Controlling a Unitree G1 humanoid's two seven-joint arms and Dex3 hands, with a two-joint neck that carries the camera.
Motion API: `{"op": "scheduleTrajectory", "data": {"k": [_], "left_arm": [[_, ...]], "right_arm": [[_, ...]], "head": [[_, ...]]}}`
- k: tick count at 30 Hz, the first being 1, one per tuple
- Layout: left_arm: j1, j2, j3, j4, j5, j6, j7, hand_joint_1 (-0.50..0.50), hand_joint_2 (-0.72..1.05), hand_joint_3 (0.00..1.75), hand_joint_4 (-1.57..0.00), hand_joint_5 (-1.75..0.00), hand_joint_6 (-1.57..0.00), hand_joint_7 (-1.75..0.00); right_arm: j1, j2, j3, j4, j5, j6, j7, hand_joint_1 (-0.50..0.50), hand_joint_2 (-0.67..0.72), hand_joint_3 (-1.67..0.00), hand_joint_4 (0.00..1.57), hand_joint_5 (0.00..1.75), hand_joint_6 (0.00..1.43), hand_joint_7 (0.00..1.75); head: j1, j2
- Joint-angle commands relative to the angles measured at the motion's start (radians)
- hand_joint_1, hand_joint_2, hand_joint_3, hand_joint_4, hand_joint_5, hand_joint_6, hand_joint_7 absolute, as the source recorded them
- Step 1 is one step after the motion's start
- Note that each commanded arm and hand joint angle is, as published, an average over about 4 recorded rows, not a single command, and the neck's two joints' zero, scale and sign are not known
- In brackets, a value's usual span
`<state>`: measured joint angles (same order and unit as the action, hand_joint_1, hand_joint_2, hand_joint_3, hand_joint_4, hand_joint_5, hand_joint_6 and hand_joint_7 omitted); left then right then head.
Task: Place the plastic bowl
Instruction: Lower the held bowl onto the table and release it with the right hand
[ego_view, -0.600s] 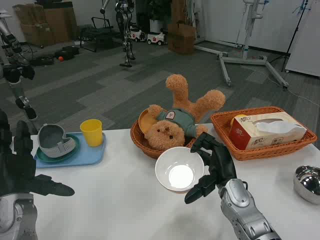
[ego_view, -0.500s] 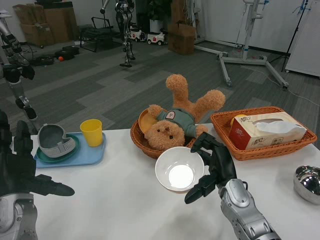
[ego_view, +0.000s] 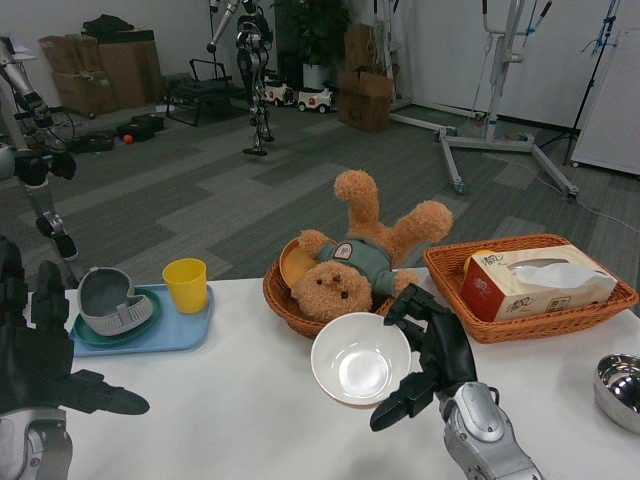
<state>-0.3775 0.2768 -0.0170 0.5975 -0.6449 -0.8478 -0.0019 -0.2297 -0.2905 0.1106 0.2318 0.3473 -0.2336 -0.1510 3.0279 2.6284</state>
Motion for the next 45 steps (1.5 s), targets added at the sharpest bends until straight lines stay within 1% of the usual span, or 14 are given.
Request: {"op": "scheduleTrajectory", "data": {"k": [1, 8, 9, 13, 15, 17, 19, 21, 27, 34, 37, 40, 42, 45], "left_arm": [[0.011, 0.004, -0.001, 0.001, -0.001, -0.01, 0.0, -0.48, -0.72, 0.0, 0.0, 0.0, 0.0, 0.0], [0.011, 0.004, -0.001, 0.001, -0.002, -0.01, 0.0, -0.48, -0.72, 0.02, 0.0, 0.0, 0.0, 0.0], [0.011, 0.004, -0.001, 0.001, -0.002, -0.01, 0.0, -0.48, -0.72, 0.02, 0.0, 0.0, 0.0, 0.0], [0.011, 0.004, -0.001, 0.001, -0.001, -0.01, 0.0, -0.48, -0.72, 0.0, 0.0, 0.0, 0.0, 0.0], [0.011, 0.004, -0.001, 0.001, -0.001, -0.01, 0.0, -0.48, -0.72, 0.02, 0.0, 0.0, 0.0, 0.0], [0.011, 0.004, -0.001, 0.001, -0.002, -0.01, 0.0, -0.48, -0.72, 0.02, 0.0, 0.0, 0.0, 0.0], [0.011, 0.004, -0.001, 0.001, -0.002, -0.01, 0.0, -0.48, -0.72, 0.0, 0.0, 0.0, 0.0, 0.0], [0.011, 0.004, -0.001, 0.001, -0.002, -0.01, 0.0, -0.48, -0.72, 0.0, 0.0, 0.0, 0.0, 0.0], [0.011, 0.003, -0.001, 0.002, -0.002, -0.011, 0.0, -0.48, -0.72, 0.0, 0.0, 0.0, 0.0, 0.0], [0.014, 0.004, -0.001, 0.001, -0.002, -0.013, 0.0, -0.48, -0.72, 0.0, 0.0, 0.0, 0.0, 0.0], [0.014, 0.003, 0.0, 0.001, -0.002, -0.013, 0.0, -0.48, -0.72, 0.04, 0.0, 0.0, 0.0, 0.0], [0.014, 0.004, -0.001, 0.002, -0.003, -0.013, 0.0, -0.48, -0.72, 0.02, 0.0, 0.0, 0.0, 0.0], [0.014, 0.003, -0.001, 0.002, -0.004, -0.013, 0.0, -0.48, -0.72, 0.0, 0.0, 0.0, 0.0, 0.0], [0.014, 0.004, -0.002, 0.003, -0.004, -0.013, 0.0, -0.48, -0.72, 0.04, 0.0, 0.0, 0.0, 0.0]], "right_arm": [[-0.014, 0.002, -0.005, 0.003, 0.005, -0.016, -0.002, 0.42, -0.03, -0.16, 1.57, 1.65, 0.63, 1.68], [-0.014, 0.002, -0.005, 0.008, 0.006, -0.017, -0.002, 0.42, -0.03, -0.16, 1.57, 1.65, 0.63, 1.68], [-0.014, 0.003, -0.005, 0.01, 0.006, -0.018, -0.002, 0.42, -0.03, -0.18, 1.57, 1.65, 0.63, 1.68], [-0.014, 0.004, -0.004, 0.015, 0.006, -0.018, -0.002, 0.42, -0.03, -0.16, 1.57, 1.65, 0.63, 1.68], [-0.014, 0.004, -0.003, 0.015, 0.005, -0.018, -0.002, 0.42, -0.03, -0.2, 1.57, 1.65, 0.63, 1.68], [-0.014, 0.004, 0.0, 0.015, 0.005, -0.019, -0.002, 0.42, -0.03, -0.2, 1.57, 1.65, 0.63, 1.68], [-0.014, 0.004, 0.005, 0.016, 0.006, -0.019, -0.002, 0.42, -0.03, -0.16, 1.57, 1.65, 0.63, 1.68], [-0.014, 0.004, 0.012, 0.018, 0.007, -0.018, -0.002, 0.42, -0.03, -0.18, 1.57, 1.65, 0.63, 1.68], [-0.014, 0.004, 0.037, 0.044, 0.001, -0.019, -0.002, 0.42, -0.03, -0.16, 1.57, 1.65, 0.63, 1.68], [-0.015, 0.021, 0.049, 0.217, -0.046, -0.099, -0.002, 0.42, -0.03, -0.16, 1.57, 1.62, 0.63, 1.68], [-0.021, 0.022, 0.046, 0.263, -0.08, -0.107, -0.002, 0.42, -0.03, -0.16, 1.57, 1.65, 0.61, 1.68], [-0.031, 0.021, 0.031, 0.324, -0.147, -0.108, -0.005, 0.42, -0.03, -0.16, 1.57, 1.65, 0.6, 1.71], [-0.04, 0.02, 0.016, 0.374, -0.181, -0.113, -0.007, 0.42, -0.03, -0.16, 1.57, 1.65, 0.6, 1.69], [-0.056, 0.02, 0.007, 0.459, -0.201, -0.133, -0.007, 0.42, -0.03, -0.16, 1.57, 1.65, 0.6, 1.68]], "head": [[0.0, 0.001], [0.0, 0.001], [0.0, 0.001], [0.0, 0.001], [0.0, 0.001], [-0.001, 0.0], [-0.002, 0.0], [-0.002, 0.0], [-0.001, -0.008], [-0.005, -0.035], [-0.01, -0.047], [-0.015, -0.056], [-0.019, -0.061], [-0.028, -0.072]]}}
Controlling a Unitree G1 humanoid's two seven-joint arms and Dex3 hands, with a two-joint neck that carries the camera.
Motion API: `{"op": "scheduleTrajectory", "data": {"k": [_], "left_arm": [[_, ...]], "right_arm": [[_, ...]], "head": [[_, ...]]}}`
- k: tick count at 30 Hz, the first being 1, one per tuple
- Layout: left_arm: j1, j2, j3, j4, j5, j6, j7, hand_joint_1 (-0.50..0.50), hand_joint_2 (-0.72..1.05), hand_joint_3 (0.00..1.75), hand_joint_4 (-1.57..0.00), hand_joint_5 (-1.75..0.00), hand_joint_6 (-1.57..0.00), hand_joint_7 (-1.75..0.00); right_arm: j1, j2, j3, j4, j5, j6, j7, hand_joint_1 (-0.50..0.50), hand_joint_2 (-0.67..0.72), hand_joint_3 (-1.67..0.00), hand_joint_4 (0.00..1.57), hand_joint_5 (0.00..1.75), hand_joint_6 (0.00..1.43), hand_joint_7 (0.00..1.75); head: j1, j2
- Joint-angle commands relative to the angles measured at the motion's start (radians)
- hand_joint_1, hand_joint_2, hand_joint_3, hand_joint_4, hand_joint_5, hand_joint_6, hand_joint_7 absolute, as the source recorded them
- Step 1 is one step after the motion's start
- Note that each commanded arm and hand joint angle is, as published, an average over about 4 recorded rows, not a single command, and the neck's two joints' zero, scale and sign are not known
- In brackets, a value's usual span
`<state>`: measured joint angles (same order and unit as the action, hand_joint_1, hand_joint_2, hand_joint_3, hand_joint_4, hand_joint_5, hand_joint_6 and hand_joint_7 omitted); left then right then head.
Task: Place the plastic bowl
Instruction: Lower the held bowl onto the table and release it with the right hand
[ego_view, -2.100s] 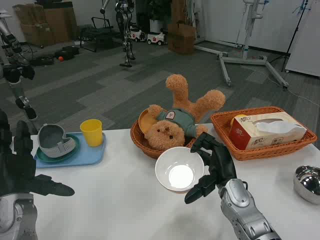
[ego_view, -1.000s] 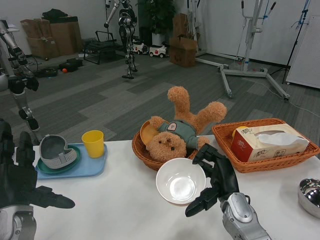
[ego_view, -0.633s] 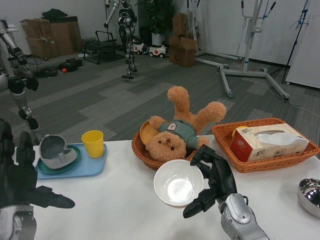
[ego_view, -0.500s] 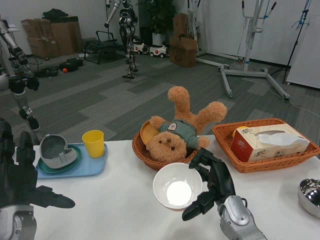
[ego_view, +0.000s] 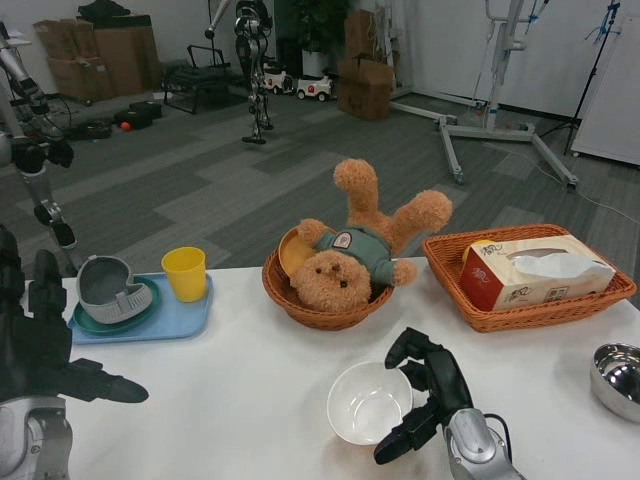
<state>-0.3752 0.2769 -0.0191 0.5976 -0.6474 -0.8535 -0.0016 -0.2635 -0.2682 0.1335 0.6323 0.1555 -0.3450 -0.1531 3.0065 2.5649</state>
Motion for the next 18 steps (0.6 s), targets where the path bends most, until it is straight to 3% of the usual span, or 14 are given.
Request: {"op": "scheduleTrajectory", "data": {"k": [1, 10, 15, 18], "left_arm": [[0.012, 0.004, -0.001, 0.003, -0.001, -0.007, 0.0, -0.48, -0.72, 0.07, 0.0, 0.0, 0.0, 0.0], [0.008, 0.004, -0.005, 0.004, -0.001, -0.007, 0.0, -0.48, -0.72, 0.0, 0.0, 0.0, 0.0, 0.0], [0.009, 0.004, -0.005, 0.004, -0.001, -0.007, 0.0, -0.48, -0.72, 0.02, 0.0, 0.0, 0.0, 0.0], [0.009, 0.004, -0.004, 0.004, -0.001, -0.007, 0.0, -0.48, -0.72, 0.0, 0.0, 0.0, 0.0, 0.0]], "right_arm": [[-0.03, -0.002, -0.016, 0.094, -0.014, -0.03, -0.005, 0.42, -0.03, -0.16, 1.57, 1.65, 0.6, 1.68], [-0.1, 0.007, -0.01, 0.326, -0.066, -0.081, 0.003, 0.42, -0.03, -0.16, 1.57, 1.65, 0.52, 1.68], [-0.102, 0.01, -0.015, 0.345, -0.062, -0.083, 0.03, 0.42, -0.03, -0.16, 1.54, 1.65, 0.24, 1.66], [-0.101, 0.009, -0.022, 0.345, -0.03, -0.09, 0.062, 0.38, -0.19, -0.3, 1.44, 1.55, 0.06, 1.48]], "head": [[-0.008, -0.01], [-0.018, -0.044], [-0.018, -0.064], [-0.021, -0.074]]}}
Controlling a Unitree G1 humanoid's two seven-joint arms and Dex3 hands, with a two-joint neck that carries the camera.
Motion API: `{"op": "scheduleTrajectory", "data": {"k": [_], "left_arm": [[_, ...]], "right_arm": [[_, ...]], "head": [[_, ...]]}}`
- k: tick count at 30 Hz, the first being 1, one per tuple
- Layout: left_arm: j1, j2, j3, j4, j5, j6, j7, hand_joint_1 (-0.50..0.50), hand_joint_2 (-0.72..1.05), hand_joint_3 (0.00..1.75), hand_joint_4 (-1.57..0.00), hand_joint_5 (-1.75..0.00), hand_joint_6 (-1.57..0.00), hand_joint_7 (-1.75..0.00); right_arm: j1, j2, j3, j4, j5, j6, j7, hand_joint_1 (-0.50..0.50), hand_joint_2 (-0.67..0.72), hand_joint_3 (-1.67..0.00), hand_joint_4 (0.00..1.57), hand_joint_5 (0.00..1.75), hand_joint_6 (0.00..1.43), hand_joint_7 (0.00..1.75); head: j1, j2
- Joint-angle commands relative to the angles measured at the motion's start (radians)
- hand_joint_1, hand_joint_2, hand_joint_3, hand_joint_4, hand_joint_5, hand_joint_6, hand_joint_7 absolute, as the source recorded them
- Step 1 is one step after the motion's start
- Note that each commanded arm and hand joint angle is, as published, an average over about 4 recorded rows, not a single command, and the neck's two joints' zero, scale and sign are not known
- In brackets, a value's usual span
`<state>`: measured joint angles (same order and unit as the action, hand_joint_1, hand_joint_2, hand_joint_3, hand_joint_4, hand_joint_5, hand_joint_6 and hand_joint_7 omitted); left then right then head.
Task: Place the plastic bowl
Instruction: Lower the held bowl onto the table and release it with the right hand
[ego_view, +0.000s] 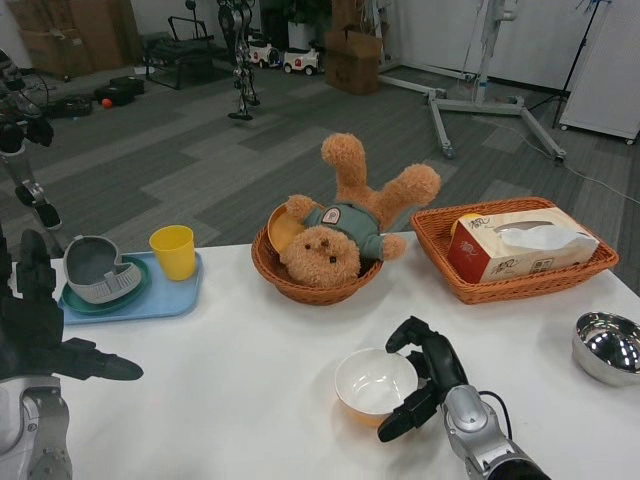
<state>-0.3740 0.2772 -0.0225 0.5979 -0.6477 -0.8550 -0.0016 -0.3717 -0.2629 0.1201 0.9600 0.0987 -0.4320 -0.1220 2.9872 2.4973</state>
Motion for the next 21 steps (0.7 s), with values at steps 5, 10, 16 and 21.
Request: {"op": "scheduleTrajectory", "data": {"k": [5, 10, 16, 21], "left_arm": [[0.007, 0.004, -0.002, 0.003, -0.001, -0.006, 0.0, -0.48, -0.72, 0.02, 0.0, 0.0, 0.0, 0.0], [0.009, 0.004, -0.002, 0.003, -0.001, -0.006, 0.0, -0.48, -0.72, 0.0, 0.0, 0.0, 0.0, 0.0], [0.009, 0.004, -0.002, 0.003, -0.001, -0.006, 0.0, -0.48, -0.72, 0.04, 0.0, 0.0, 0.0, 0.0], [0.009, 0.005, -0.003, 0.003, -0.001, -0.006, 0.0, -0.48, -0.72, 0.0, 0.0, 0.0, 0.0, 0.0]], "right_arm": [[0.018, 0.002, -0.001, 0.011, 0.136, -0.017, 0.133, 0.08, -0.29, -0.59, 1.16, 1.43, 0.0, 1.29], [0.025, -0.001, 0.002, 0.002, 0.189, -0.024, 0.176, -0.04, -0.29, -0.81, 0.98, 1.12, 0.0, 0.86], [0.028, -0.006, 0.001, -0.004, 0.227, -0.031, 0.194, -0.04, -0.3, -0.85, 0.97, 0.75, 0.0, 0.84], [0.033, -0.014, 0.045, -0.017, 0.412, -0.045, 0.224, -0.11, -0.29, -0.81, 0.92, 0.78, 0.0, 0.77]], "head": [[-0.004, -0.021], [-0.007, -0.033], [-0.01, -0.031], [-0.015, -0.033]]}}
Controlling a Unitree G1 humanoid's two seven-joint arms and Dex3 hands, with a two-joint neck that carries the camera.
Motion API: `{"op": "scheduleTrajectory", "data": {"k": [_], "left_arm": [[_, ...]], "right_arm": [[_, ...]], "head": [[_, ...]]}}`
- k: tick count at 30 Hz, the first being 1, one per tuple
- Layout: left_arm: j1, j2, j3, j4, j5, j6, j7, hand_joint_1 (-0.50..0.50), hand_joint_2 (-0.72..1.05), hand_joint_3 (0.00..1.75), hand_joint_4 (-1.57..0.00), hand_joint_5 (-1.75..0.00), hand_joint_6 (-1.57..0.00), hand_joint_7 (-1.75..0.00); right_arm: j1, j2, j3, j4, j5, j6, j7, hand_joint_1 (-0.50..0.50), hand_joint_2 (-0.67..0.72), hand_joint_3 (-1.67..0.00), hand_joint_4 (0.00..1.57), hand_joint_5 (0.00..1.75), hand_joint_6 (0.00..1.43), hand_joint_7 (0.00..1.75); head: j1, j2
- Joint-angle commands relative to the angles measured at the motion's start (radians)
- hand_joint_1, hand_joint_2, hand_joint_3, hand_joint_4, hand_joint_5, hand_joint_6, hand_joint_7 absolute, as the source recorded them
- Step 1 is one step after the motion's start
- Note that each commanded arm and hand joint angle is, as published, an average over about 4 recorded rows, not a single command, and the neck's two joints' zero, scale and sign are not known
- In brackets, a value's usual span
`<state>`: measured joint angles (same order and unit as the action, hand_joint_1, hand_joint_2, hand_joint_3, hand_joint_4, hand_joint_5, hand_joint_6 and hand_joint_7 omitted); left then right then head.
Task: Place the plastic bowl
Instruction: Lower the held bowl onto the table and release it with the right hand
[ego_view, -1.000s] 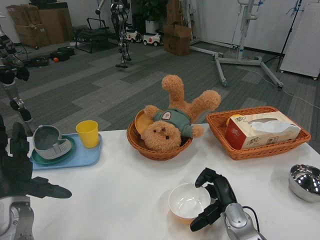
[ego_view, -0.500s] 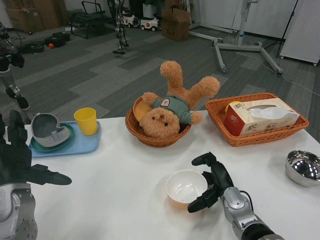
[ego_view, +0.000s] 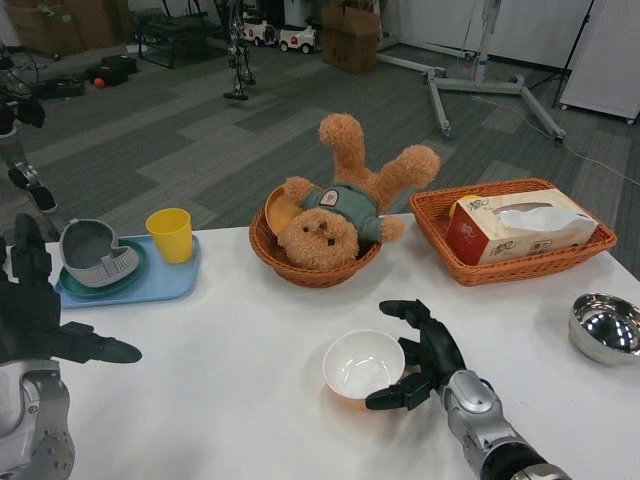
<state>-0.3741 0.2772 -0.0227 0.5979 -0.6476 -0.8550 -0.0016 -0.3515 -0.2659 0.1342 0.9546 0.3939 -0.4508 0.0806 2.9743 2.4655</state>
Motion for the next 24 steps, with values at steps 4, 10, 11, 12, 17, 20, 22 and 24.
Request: {"op": "scheduleTrajectory", "data": {"k": [4, 10, 11, 12, 17, 20, 22, 24], "left_arm": [[0.005, 0.007, -0.004, 0.003, -0.001, -0.006, 0.0, -0.48, -0.72, 0.0, 0.0, 0.0, 0.0, 0.0], [0.003, 0.008, -0.005, 0.003, -0.001, -0.006, 0.0, -0.48, -0.72, 0.02, 0.0, 0.0, 0.0, 0.0], [0.003, 0.008, -0.005, 0.003, -0.001, -0.006, 0.0, -0.48, -0.72, 0.0, 0.0, 0.0, 0.0, 0.0], [0.003, 0.008, -0.005, 0.003, -0.001, -0.006, 0.0, -0.48, -0.72, 0.0, 0.0, 0.0, 0.0, 0.0], [0.003, 0.008, -0.005, 0.003, -0.001, -0.006, 0.0, -0.48, -0.72, 0.0, 0.0, 0.0, 0.0, 0.0], [0.003, 0.008, -0.005, 0.003, -0.001, -0.006, 0.0, -0.48, -0.72, 0.0, 0.0, 0.0, 0.0, 0.0], [0.003, 0.008, -0.005, 0.003, -0.001, -0.006, 0.0, -0.48, -0.72, 0.0, 0.0, 0.0, 0.0, 0.0], [0.003, 0.008, -0.005, 0.003, -0.001, -0.006, 0.0, -0.48, -0.72, 0.0, 0.0, 0.0, 0.0, 0.0]], "right_arm": [[0.012, -0.017, 0.056, -0.028, 0.204, -0.03, 0.038, -0.25, -0.22, -0.73, 0.83, 0.78, 0.0, 0.72], [0.016, -0.03, 0.07, -0.041, 0.292, -0.04, 0.063, -0.43, 0.06, -0.67, 0.71, 0.75, 0.0, 0.7], [0.017, -0.031, 0.071, -0.045, 0.297, -0.04, 0.067, -0.44, 0.09, -0.67, 0.69, 0.73, 0.0, 0.7], [0.017, -0.031, 0.071, -0.048, 0.3, -0.04, 0.07, -0.45, 0.14, -0.65, 0.67, 0.7, 0.0, 0.7], [0.019, -0.033, 0.075, -0.056, 0.343, -0.04, 0.088, -0.46, 0.34, -0.63, 0.53, 0.44, 0.0, 0.65], [0.019, -0.036, 0.08, -0.058, 0.369, -0.039, 0.096, -0.46, 0.41, -0.63, 0.4, 0.27, 0.0, 0.63], [0.019, -0.036, 0.079, -0.059, 0.379, -0.04, 0.1, -0.46, 0.41, -0.61, 0.34, 0.22, 0.0, 0.63], [0.019, -0.036, 0.076, -0.06, 0.381, -0.042, 0.1, -0.46, 0.41, -0.58, 0.29, 0.19, 0.0, 0.63]], "head": [[-0.006, -0.001], [-0.005, -0.003], [-0.005, -0.004], [-0.004, -0.004], [0.001, 0.006], [0.001, 0.005], [0.001, 0.005], [0.001, 0.005]]}}
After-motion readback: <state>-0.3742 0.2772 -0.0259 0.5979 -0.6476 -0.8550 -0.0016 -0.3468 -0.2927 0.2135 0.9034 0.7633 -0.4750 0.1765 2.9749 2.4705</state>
